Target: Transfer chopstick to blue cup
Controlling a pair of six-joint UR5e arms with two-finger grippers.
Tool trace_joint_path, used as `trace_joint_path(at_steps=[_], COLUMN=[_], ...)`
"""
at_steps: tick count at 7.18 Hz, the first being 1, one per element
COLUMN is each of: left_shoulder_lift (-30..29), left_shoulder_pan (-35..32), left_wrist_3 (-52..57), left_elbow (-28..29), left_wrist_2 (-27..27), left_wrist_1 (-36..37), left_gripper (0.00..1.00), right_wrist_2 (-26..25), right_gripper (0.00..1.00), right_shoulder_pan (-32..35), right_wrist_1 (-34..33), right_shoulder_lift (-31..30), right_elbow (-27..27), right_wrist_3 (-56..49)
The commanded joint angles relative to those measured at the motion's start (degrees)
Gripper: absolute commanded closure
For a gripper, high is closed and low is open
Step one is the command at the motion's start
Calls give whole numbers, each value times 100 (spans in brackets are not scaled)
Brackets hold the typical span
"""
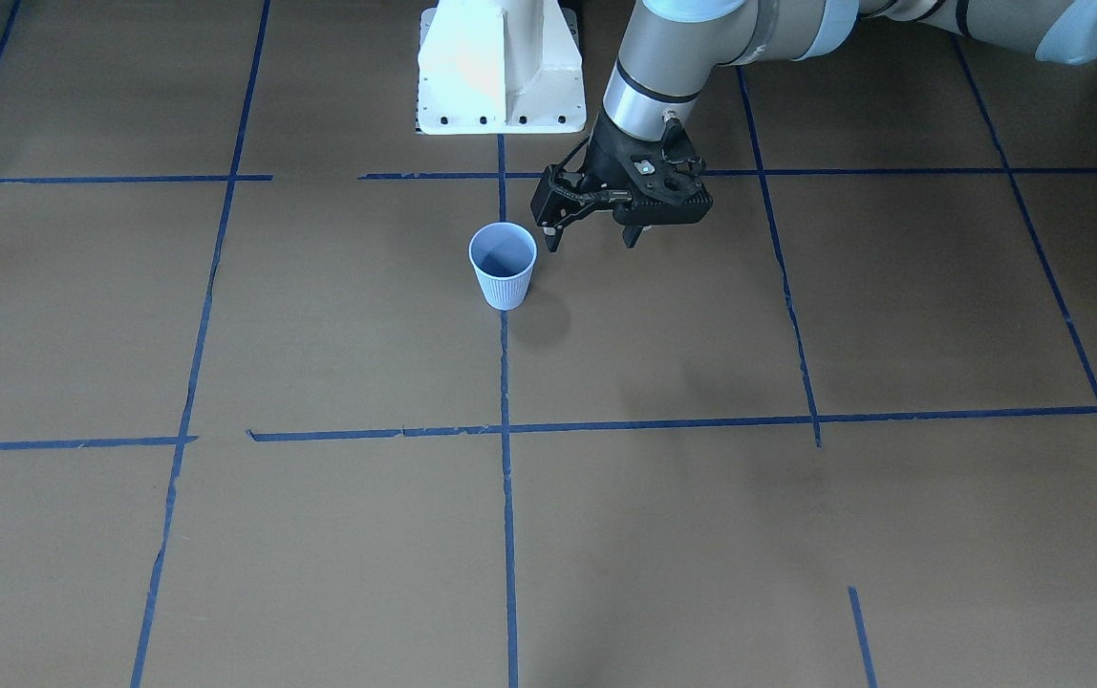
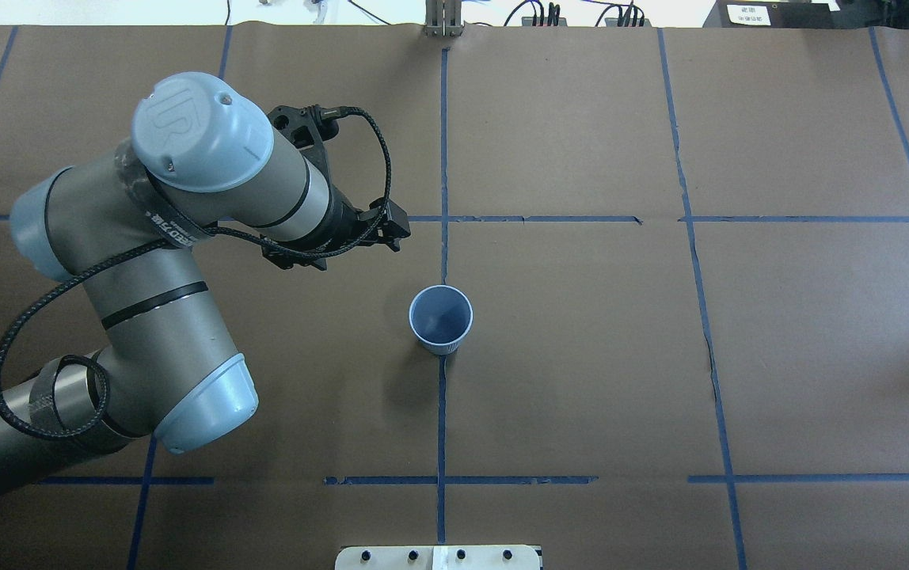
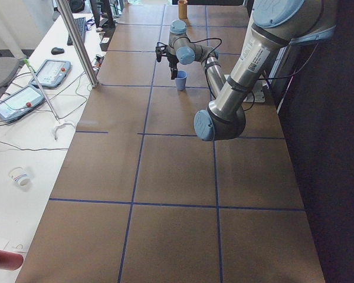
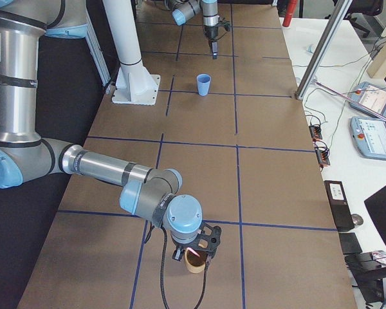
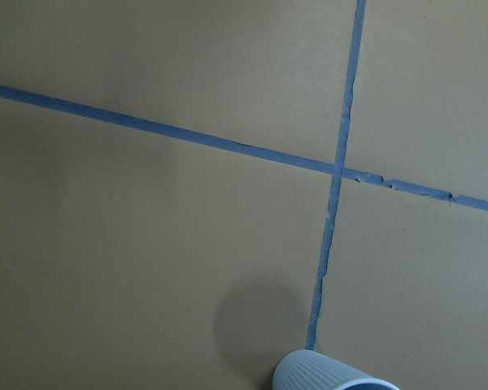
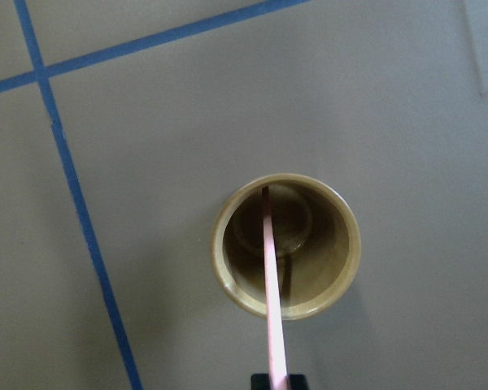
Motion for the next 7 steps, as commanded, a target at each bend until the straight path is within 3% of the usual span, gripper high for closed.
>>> trace_joint_path(at_steps=[1, 3, 6, 7], left_shoulder_lift=[7, 190, 244, 279], left_shoulder_pan=[1, 1, -130, -279], left_wrist_3=[22, 40, 49, 58], left_elbow=[23, 181, 103, 77], left_wrist_2=[89, 89, 98, 107], left_wrist_1=[-58, -573, -735, -735], left_gripper=[0, 0, 0, 0], right_wrist_2=[-45, -63, -29, 346], right_gripper=[100, 100, 100, 100], right_shoulder_pan=[361, 652, 671, 323], right_wrist_1=[-1204, -1456, -2472, -2476], right_shoulder_lift=[-114, -176, -142, -11], right_elbow=[1100, 1587, 2614, 2652], right_wrist_3=[-52, -97, -88, -53])
